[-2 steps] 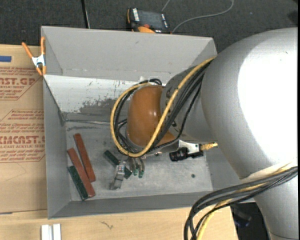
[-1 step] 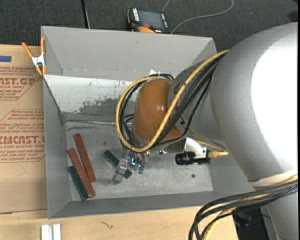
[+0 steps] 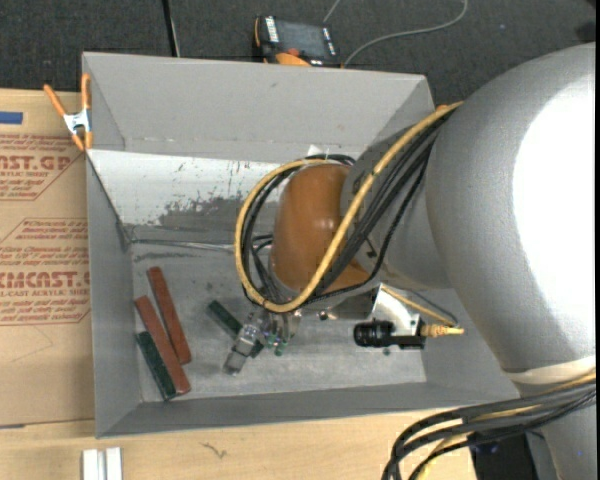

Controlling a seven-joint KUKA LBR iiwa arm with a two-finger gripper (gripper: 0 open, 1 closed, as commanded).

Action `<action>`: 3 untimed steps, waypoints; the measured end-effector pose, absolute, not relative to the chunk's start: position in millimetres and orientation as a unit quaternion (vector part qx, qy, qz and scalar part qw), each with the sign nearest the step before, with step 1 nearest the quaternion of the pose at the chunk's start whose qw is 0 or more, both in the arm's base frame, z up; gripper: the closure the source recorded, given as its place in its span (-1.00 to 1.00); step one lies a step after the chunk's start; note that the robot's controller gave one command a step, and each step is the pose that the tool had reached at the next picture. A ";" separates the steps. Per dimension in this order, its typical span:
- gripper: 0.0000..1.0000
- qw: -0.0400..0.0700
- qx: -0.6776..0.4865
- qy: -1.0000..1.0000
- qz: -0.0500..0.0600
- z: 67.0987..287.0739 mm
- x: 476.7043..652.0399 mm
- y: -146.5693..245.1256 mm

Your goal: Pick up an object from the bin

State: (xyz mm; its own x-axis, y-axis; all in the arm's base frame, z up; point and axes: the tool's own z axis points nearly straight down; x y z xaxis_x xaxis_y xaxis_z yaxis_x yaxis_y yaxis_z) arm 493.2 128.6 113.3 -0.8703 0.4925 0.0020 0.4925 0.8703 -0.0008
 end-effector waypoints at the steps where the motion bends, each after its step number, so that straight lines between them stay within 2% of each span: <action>1: -1.00 0.002 -0.295 -0.955 0.001 67.3 489.7 138.0; 2: -1.00 0.001 -0.295 -0.955 0.000 66.7 489.3 137.9; 3: 1.00 0.001 -0.295 -0.955 0.000 67.8 489.7 138.4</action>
Offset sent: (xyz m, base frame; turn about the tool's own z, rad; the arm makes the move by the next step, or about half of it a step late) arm -0.0018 0.0089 -0.0433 0.0850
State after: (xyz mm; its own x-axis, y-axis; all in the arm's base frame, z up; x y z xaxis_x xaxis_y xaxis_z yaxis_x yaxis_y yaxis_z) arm 489.7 138.4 67.8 -0.8260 0.5637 0.0020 0.5637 0.8260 -0.0001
